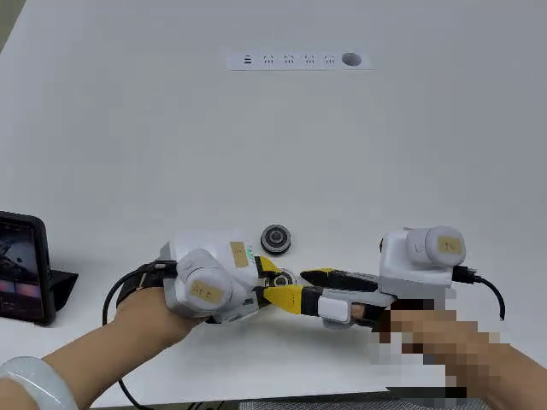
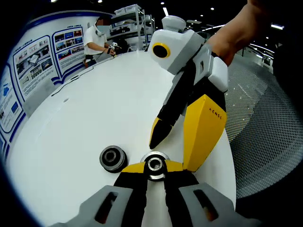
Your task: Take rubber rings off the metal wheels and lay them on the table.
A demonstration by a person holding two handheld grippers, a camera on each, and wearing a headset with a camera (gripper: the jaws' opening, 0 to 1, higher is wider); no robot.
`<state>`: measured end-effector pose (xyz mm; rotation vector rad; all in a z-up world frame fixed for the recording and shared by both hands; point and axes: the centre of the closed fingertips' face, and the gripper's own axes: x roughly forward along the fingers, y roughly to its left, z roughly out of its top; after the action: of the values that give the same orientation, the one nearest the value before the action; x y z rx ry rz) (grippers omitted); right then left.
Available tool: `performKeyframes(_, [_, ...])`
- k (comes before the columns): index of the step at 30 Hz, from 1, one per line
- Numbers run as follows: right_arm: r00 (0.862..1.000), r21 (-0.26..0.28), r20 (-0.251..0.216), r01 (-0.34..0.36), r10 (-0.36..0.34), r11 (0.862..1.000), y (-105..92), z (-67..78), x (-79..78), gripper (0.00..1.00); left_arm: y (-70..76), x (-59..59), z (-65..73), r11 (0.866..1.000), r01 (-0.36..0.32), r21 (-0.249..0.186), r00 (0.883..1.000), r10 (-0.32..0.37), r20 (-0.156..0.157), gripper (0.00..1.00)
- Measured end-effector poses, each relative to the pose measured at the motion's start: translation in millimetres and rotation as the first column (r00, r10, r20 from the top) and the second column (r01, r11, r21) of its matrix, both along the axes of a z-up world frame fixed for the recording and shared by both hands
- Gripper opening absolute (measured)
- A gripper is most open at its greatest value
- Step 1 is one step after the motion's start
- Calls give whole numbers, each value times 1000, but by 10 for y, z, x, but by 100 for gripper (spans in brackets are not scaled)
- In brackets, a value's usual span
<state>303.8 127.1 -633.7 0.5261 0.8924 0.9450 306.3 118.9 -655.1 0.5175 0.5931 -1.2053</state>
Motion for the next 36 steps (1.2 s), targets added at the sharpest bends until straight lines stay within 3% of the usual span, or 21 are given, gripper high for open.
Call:
performKeyframes(7, [1000,-12,-20,-9,9,1000,14,-38,7,49,0,-2,-1,1000,-2,-5,1000,2,1,13])
performKeyframes(16, [1000,-34,-26,6,-6,999,2,-92,38,48,0,-5,2,1000,-2,-9,1000,2,3,13])
performKeyframes(36, [998,-2,-67,5,-5,1000,16,-104,47,46,4,-6,3,1000,-4,-17,1000,4,1,13])
